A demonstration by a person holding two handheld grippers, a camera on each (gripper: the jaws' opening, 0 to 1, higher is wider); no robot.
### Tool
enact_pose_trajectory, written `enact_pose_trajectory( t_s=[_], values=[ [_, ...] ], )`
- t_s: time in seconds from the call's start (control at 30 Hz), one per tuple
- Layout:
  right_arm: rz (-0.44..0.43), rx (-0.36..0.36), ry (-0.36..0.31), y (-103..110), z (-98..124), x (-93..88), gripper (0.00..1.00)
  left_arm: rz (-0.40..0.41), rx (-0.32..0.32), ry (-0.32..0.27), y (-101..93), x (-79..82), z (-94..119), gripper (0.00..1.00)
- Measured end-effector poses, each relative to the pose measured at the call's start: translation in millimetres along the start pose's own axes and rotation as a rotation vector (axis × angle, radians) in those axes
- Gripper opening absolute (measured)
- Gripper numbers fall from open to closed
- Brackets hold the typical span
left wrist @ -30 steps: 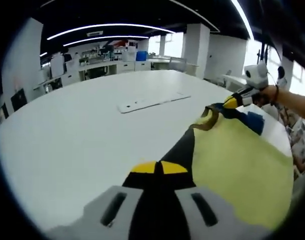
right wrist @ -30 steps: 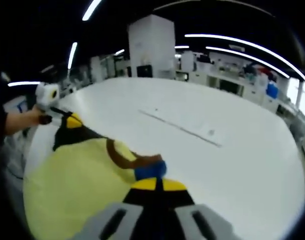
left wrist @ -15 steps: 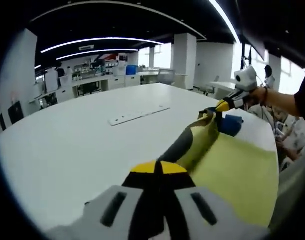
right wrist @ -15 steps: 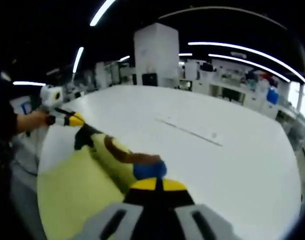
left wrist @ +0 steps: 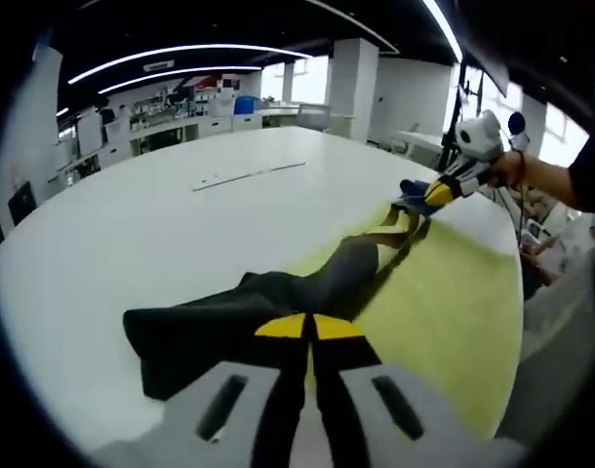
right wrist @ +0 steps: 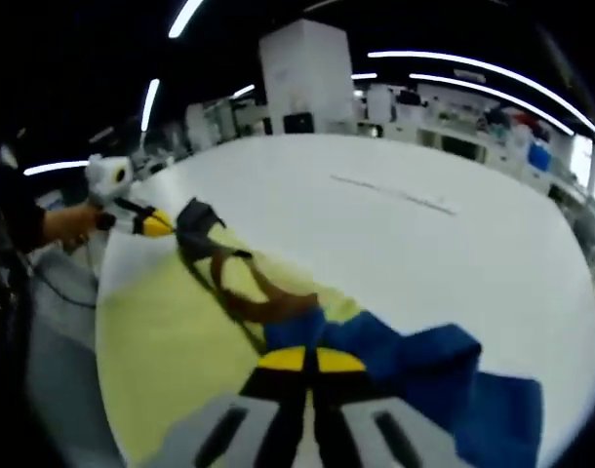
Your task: Fold the garment on the visible template until the final outline fits inside the template.
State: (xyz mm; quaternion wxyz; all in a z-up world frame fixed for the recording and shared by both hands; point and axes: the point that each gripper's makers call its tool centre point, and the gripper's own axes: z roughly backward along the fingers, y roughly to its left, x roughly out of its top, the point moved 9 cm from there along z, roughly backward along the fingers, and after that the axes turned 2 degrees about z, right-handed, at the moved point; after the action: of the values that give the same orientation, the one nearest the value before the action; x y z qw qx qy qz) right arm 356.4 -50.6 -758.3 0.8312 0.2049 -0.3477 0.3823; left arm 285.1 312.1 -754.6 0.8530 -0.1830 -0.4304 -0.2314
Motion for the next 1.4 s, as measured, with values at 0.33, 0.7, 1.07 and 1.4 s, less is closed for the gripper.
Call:
enact_pose_trajectory(
  t_s=[0.33, 0.7, 1.07, 1.4],
  values=[
    [0.014, -0.023, 0.043, 7, -7, -11.0, 0.00, -0.056, 0.034, 0.087, 0.1, -11.2, -5, 0.00],
    [-0.001, -0.033, 0.011, 8, -1, -7.5, 0.03, -0.014, 0.061, 0.135, 7.8, -21.0, -7, 0.00],
    [-0.086, -0.015, -0.056, 7, 8, 7.1, 0.11, -0.007, 0.020, 0.020, -5.5, 6.6, 0, 0.10],
    [-0.066, -0.014, -0.032, 5, 0, 11.5, 0.14, -0.012, -0.046, -0.002, -5.9, 26.4, -26, 0.22]
  ],
)
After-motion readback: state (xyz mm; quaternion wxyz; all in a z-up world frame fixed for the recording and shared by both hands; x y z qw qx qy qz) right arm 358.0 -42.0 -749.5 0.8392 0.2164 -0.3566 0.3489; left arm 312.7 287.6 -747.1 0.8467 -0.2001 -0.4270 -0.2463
